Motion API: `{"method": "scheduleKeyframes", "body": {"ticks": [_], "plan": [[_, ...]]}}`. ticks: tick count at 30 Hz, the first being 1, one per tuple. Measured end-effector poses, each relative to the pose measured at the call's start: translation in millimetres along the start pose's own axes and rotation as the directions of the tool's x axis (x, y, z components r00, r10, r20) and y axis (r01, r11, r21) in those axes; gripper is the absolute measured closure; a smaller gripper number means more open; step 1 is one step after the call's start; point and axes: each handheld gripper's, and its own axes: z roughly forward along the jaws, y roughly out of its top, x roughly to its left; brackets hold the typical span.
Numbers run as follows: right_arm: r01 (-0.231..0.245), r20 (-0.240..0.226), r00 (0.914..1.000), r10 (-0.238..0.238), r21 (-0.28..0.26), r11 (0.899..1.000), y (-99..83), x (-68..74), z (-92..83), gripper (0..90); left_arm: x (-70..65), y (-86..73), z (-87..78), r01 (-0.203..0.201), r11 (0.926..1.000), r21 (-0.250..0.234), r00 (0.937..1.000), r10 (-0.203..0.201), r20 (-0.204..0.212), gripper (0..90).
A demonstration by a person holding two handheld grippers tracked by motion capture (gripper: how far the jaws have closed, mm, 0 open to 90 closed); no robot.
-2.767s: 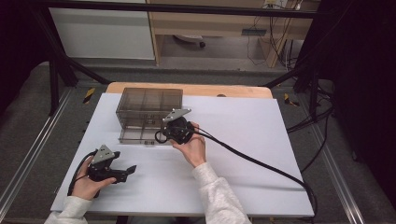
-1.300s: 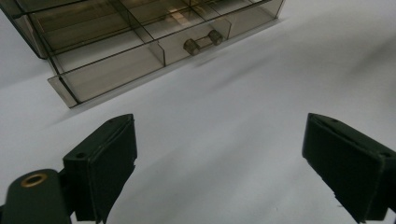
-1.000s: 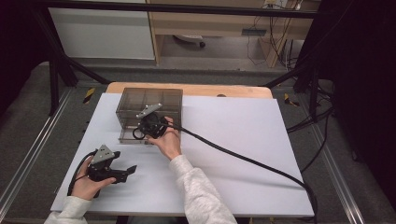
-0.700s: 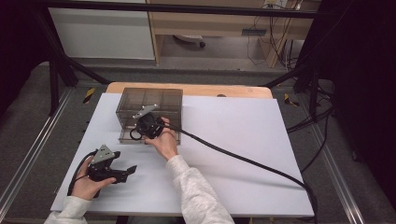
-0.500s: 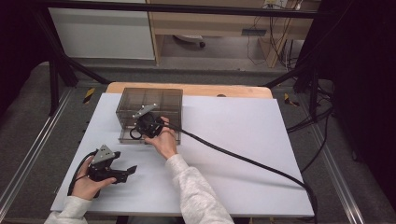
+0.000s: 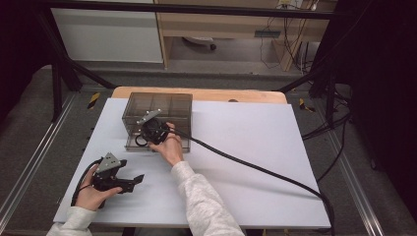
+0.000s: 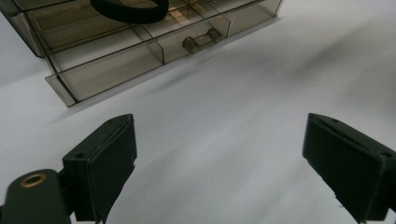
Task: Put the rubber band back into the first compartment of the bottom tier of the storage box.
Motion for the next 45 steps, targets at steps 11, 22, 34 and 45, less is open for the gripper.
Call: {"method": "scheduleKeyframes", "body": {"ticks": [11,22,34,45], "plan": [[0.024,0.012,0.9996,-0.024,0.017,1.000,3.7,4.2,11.3,87.6,0.0,-0.3,-0.2,0.002,1.0000,-0.002,1.0000,-0.002,0.001,9.8],[0.006,0.028,0.9996,-0.006,0.024,1.000,0.0,-2.3,19.7,87.6,-0.2,-0.4,0.1,0.000,1.0000,-0.001,1.0000,0.000,0.004,9.8],[0.000,0.030,0.9995,-0.001,0.025,1.000,-4.5,-3.4,27.1,87.7,-0.7,-0.8,0.7,0.002,1.0000,0.002,1.0000,-0.002,0.006,9.8],[0.000,0.025,0.9997,-0.001,0.044,0.999,-10.0,-2.2,33.1,87.7,-1.0,-0.7,0.5,0.001,1.0000,0.000,1.0000,-0.001,0.007,9.8]]}}
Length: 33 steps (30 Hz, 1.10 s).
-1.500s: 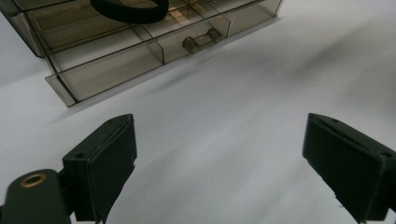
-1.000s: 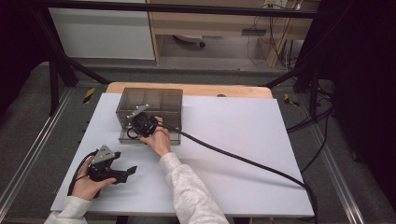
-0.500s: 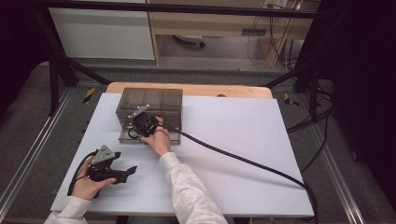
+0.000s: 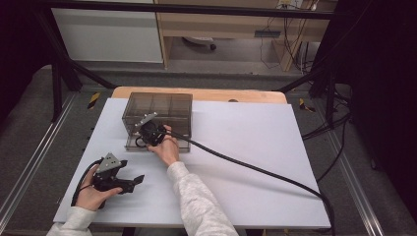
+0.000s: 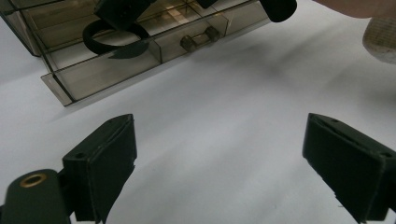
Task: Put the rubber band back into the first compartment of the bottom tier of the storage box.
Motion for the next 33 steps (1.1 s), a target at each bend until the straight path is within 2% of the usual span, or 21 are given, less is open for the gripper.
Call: {"method": "scheduleKeyframes", "body": {"ticks": [9,13,22,25,33], "plan": [[-0.001,-0.004,1.0000,0.001,-0.004,1.000,-0.6,0.0,0.9,86.4,0.1,-0.1,0.2,-0.001,1.0000,0.002,1.0000,0.001,0.000,9.8],[-0.005,-0.012,0.9999,0.005,-0.020,1.000,0.8,-0.1,-0.9,82.8,0.3,-0.2,0.1,0.000,1.0000,0.000,1.0000,0.000,0.000,9.8],[-0.001,-0.009,1.0000,0.000,-0.028,1.000,4.6,4.3,-11.4,70.6,0.6,-0.5,0.2,-0.002,1.0000,0.005,1.0000,0.002,0.000,9.8],[-0.002,-0.015,0.9999,0.002,-0.026,1.000,7.1,6.3,-18.2,62.8,0.7,-0.4,-0.3,-0.001,1.0000,0.002,1.0000,0.001,0.000,9.7],[-0.011,-0.027,0.9996,0.010,-0.044,0.999,10.8,7.3,-39.9,50.1,-0.2,-0.6,0.6,-0.003,1.0000,0.007,1.0000,0.003,0.000,9.7]]}}
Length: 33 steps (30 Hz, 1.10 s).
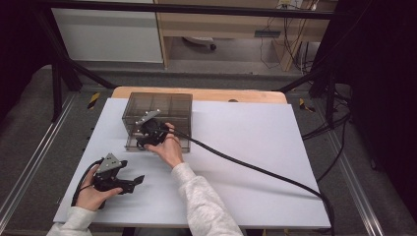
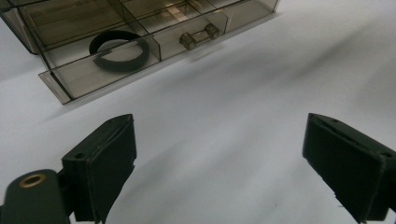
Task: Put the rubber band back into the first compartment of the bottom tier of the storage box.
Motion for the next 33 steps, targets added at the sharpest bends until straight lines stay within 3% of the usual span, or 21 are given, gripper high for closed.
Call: {"method": "scheduleKeyframes", "body": {"ticks": [16,27,33], "plan": [[-0.045,0.009,0.9989,0.045,-0.012,0.999,-13.2,-1.5,-38.1,23.3,-0.7,-0.3,0.5,0.000,1.0000,0.004,1.0000,0.000,0.001,9.6],[-0.064,0.082,0.9947,0.061,0.022,0.998,-21.9,-6.3,-64.5,9.8,-0.7,-0.4,0.8,0.000,1.0000,0.006,1.0000,0.000,0.002,9.6],[-0.063,0.124,0.9906,0.059,0.032,0.997,-26.9,-9.0,-77.2,6.8,-0.7,-0.3,0.6,0.001,1.0000,0.006,1.0000,-0.001,0.001,9.6]]}}
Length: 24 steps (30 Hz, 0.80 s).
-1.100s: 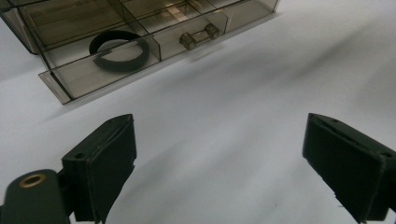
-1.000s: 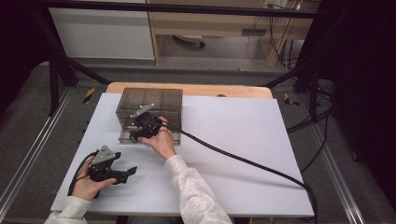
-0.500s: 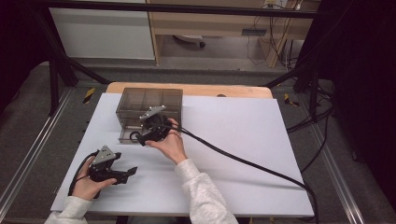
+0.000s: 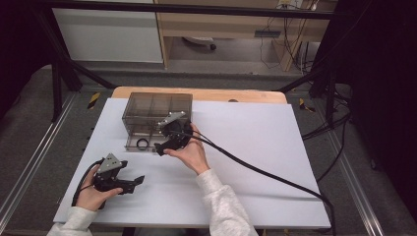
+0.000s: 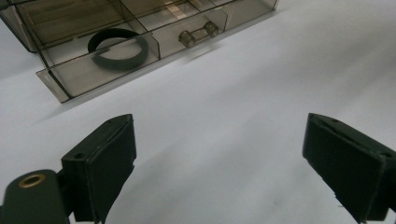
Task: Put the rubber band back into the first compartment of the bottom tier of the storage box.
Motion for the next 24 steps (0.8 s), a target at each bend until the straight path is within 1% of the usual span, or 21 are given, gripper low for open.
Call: {"method": "scheduleKeyframes", "body": {"ticks": [2,7,11,16,24], "plan": [[-0.015,0.004,0.9999,0.015,-0.002,1.000,-2.6,-2.8,-3.5,6.1,0.0,-0.1,0.1,0.000,1.0000,0.000,1.0000,0.000,0.000,9.6],[-0.029,0.006,0.9996,0.029,-0.015,0.999,-9.8,-9.4,-13.4,4.4,-0.3,-0.1,0.8,-0.001,1.0000,0.003,1.0000,0.001,-0.001,9.6],[-0.063,-0.012,0.9980,0.062,-0.033,0.997,-15.2,-14.0,-22.7,3.4,-0.4,-0.1,0.8,-0.001,1.0000,0.003,1.0000,0.001,-0.001,9.6],[-0.061,-0.025,0.9979,0.060,-0.031,0.998,-24.2,-20.3,-32.9,1.5,-0.2,-0.1,0.8,-0.001,1.0000,0.003,1.0000,0.001,-0.001,9.6],[-0.090,-0.031,0.9956,0.088,-0.032,0.995,-44.9,-34.4,-49.5,0.4,-0.4,-0.1,1.5,-0.002,1.0000,0.007,1.0000,0.002,-0.001,9.6]]}}
